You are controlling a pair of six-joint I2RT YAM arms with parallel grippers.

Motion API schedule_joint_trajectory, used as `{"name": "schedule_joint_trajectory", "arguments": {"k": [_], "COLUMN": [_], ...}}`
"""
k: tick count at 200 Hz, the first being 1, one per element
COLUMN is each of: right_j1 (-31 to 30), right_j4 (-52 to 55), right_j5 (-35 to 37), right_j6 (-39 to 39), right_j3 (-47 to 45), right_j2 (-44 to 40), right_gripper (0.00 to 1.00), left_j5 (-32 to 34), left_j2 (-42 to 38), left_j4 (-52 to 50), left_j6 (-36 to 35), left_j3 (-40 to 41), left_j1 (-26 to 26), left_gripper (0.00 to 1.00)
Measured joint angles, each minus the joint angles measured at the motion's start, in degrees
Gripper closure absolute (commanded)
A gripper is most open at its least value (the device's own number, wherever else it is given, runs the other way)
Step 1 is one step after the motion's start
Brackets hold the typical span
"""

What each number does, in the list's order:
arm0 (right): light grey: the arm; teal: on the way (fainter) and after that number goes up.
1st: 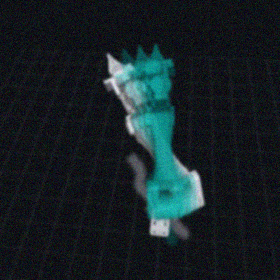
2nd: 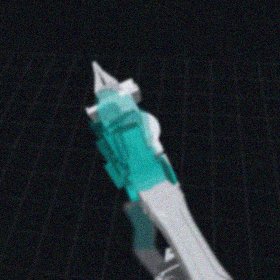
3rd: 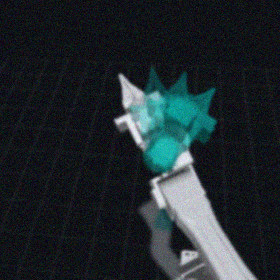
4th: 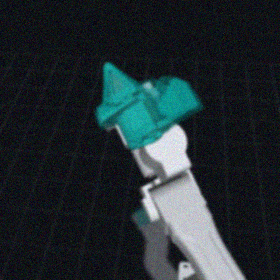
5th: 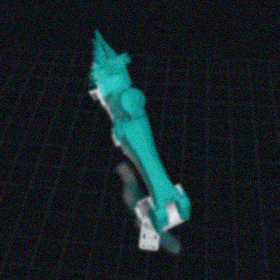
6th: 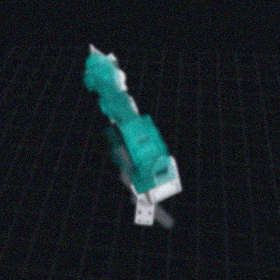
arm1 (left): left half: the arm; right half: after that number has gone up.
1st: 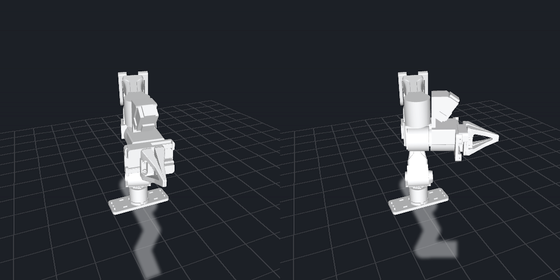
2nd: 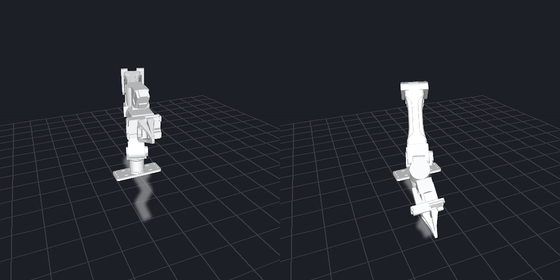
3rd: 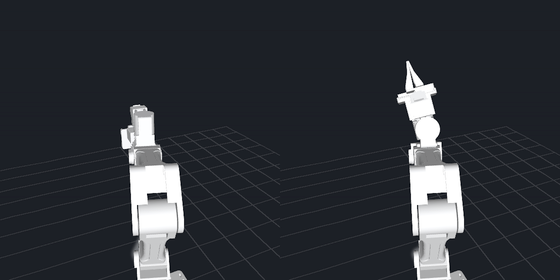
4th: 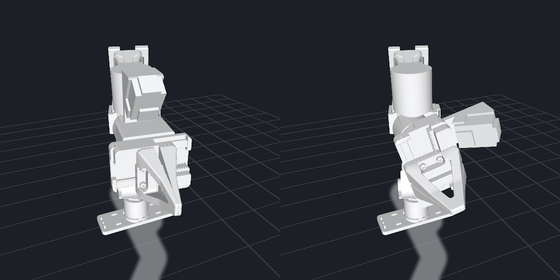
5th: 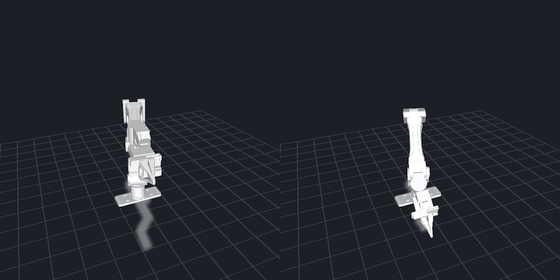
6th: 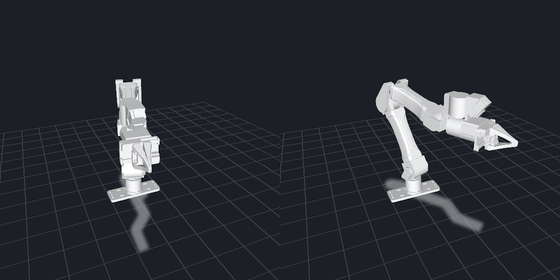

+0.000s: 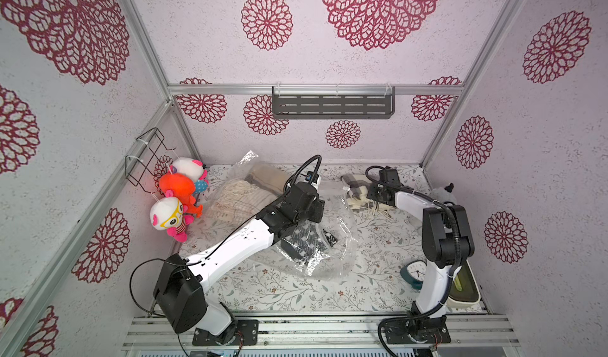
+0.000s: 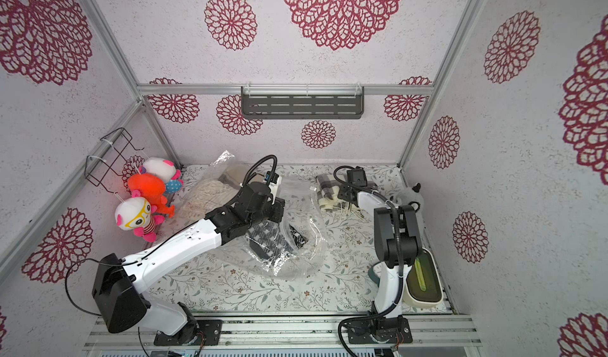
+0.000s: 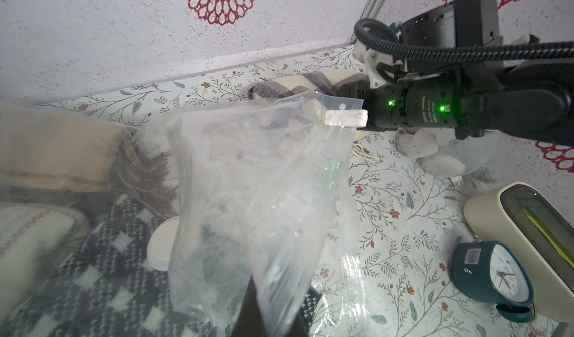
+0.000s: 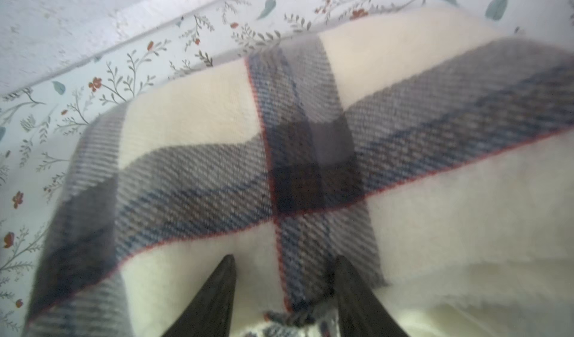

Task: Take the scarf out of the vacuum bag
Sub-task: Adjust the scarf at the center of the board, then take out the scarf from the vacuum bag.

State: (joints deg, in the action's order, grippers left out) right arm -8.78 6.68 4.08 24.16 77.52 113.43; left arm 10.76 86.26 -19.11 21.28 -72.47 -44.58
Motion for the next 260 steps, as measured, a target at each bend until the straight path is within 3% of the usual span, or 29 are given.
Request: {"name": "schedule_joint_trajectory", "arguments": {"k": [32,78,104,134,153,175,212,241,246,260], "right_j1": [0.7,0.4,-1.3,-5.7,-10.0,-17.3,-29.1,-34.0,-34.6,-35.7], "right_j4": [-3.9,-5.0,-2.0,-3.4,-3.5,-3.4,-5.2,-12.5,-14.0,-17.8], "right_j5": [-2.3,-2.7,-3.3,-5.5,-7.0,-7.8,-8.1,-7.1,-7.0,-6.3], "right_j6": [0.7,1.3,1.3,3.6,6.1,9.7,14.8,18.2,18.5,19.6], "right_j3": [-0.2,-9.9,-15.3,-27.4,-35.7,-43.7,-51.3,-52.2,-52.2,-52.2], "right_j2": [4.4,-5.3,-18.1,-41.6,-54.1,-61.6,-62.0,-54.8,-53.2,-49.1], "right_gripper": [0.51,0.45,0.43,0.41,0.41,0.36,0.31,0.23,0.18,0.17], "left_j5": [0.0,0.1,-0.8,-2.8,-3.3,-3.5,-3.3,-2.9,-2.8,-2.8], "left_j2": [-0.4,-0.8,-0.5,0.0,0.8,0.9,1.0,1.0,1.0,1.0], "left_j4": [0.3,0.0,-1.0,-1.4,-2.6,-3.1,-3.3,-3.3,-3.3,-3.1], "left_j6": [0.2,0.4,0.4,0.9,1.1,1.5,2.5,3.0,3.0,3.1], "left_j3": [0.9,1.4,-1.0,-2.7,-3.8,-4.2,-4.2,-4.2,-4.2,-4.0], "left_j1": [0.0,-0.1,-0.1,-0.1,-0.1,-0.2,-1.0,-1.5,-1.6,-2.1], "left_gripper": [1.0,1.0,0.99,0.99,0.99,0.98,0.98,0.98,0.98,0.98]}}
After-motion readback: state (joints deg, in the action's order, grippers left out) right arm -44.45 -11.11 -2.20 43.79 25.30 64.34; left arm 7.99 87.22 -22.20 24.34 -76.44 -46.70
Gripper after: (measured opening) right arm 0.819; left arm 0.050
